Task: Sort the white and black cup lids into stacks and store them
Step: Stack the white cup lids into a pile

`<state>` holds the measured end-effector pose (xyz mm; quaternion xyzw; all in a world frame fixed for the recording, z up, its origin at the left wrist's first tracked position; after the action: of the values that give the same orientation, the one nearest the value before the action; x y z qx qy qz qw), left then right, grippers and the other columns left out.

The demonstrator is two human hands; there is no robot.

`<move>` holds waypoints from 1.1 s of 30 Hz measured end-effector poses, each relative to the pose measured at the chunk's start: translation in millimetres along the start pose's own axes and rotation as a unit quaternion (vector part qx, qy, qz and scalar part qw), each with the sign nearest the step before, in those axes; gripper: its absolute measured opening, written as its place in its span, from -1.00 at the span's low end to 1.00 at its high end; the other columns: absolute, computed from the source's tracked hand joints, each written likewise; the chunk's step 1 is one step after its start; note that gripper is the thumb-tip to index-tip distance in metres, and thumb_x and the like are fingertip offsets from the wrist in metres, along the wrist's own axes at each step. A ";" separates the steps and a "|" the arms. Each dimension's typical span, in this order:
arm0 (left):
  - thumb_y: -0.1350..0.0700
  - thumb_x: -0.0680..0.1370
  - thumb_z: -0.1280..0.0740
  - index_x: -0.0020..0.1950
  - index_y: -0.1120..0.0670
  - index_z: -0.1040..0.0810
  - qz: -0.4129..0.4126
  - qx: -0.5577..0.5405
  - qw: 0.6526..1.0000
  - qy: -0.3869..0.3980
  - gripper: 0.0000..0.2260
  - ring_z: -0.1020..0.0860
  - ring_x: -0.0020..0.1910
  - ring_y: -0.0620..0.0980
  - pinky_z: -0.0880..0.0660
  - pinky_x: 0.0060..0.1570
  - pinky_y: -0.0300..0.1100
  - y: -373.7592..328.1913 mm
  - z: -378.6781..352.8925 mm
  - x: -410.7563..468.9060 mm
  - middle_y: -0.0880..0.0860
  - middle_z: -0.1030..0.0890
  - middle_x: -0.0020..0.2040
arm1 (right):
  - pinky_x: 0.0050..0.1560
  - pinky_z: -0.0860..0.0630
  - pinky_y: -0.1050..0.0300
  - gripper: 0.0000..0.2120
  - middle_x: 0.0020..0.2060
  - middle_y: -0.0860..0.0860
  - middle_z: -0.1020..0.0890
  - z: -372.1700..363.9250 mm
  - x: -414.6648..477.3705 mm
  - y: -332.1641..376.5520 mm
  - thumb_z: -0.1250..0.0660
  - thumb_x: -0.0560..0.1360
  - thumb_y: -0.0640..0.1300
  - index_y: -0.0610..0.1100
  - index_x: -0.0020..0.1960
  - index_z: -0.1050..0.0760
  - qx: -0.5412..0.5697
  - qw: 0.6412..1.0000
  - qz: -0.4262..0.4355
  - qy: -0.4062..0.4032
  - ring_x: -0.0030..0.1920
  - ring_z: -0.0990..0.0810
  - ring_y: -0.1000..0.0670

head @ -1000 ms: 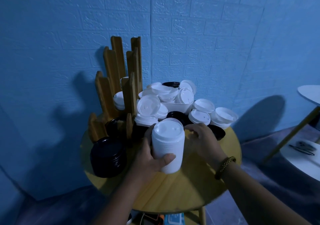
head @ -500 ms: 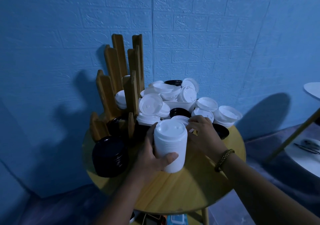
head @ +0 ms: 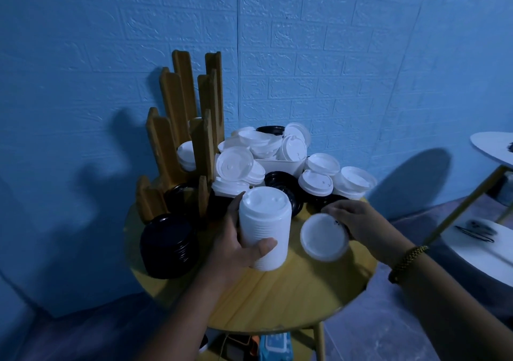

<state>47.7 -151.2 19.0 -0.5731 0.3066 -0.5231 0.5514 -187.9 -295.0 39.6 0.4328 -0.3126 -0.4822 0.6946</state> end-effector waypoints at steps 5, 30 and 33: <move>-0.24 0.19 -0.57 0.55 -0.33 -0.17 0.000 -0.005 1.000 0.001 -0.01 -0.50 0.20 -0.40 -0.51 -0.06 -0.48 -2.7 -0.3 -1.7 -0.35 -0.48 0.31 | -0.20 -0.46 0.17 -0.81 -0.15 0.04 -0.65 -5.1 -12.6 7.7 -0.26 0.63 -0.10 0.04 -0.10 -0.60 -0.226 0.974 0.036 0.003 -0.17 -0.56 0.07; -0.27 0.22 -0.57 0.55 -0.37 -0.12 0.015 0.022 1.000 0.013 -0.01 -0.51 0.22 -0.34 -0.56 -0.03 -0.36 0.1 -1.6 -3.0 -0.35 -0.48 0.29 | 0.01 -0.51 0.15 -0.24 0.22 -0.02 -0.40 -34.6 -56.3 12.3 -0.33 0.40 0.40 -0.03 0.42 -0.31 -0.361 0.932 -0.013 0.007 0.10 -0.46 0.02; -0.28 0.20 -0.57 0.52 -0.41 -0.14 0.022 0.015 1.000 0.005 -0.03 -0.48 0.23 -0.39 -0.52 -0.02 -0.39 0.7 -1.0 -3.7 -0.37 -0.47 0.32 | -0.01 -0.51 0.12 -0.35 0.17 0.03 -0.49 -14.2 -45.8 49.6 -0.38 0.41 0.33 0.01 0.36 -0.38 -0.251 0.963 0.094 -0.023 0.06 -0.51 0.05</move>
<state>46.0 -148.3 17.2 -0.5554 0.3137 -0.5184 0.5696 -171.5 -239.7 77.5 0.2017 -0.2370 -0.4874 0.8158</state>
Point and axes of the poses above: each hand's wrist, its own x-axis towards the middle knuckle, its own z-axis out of the back of the hand, y = z × x, the point moved 9 cm from there along x, towards the middle knuckle
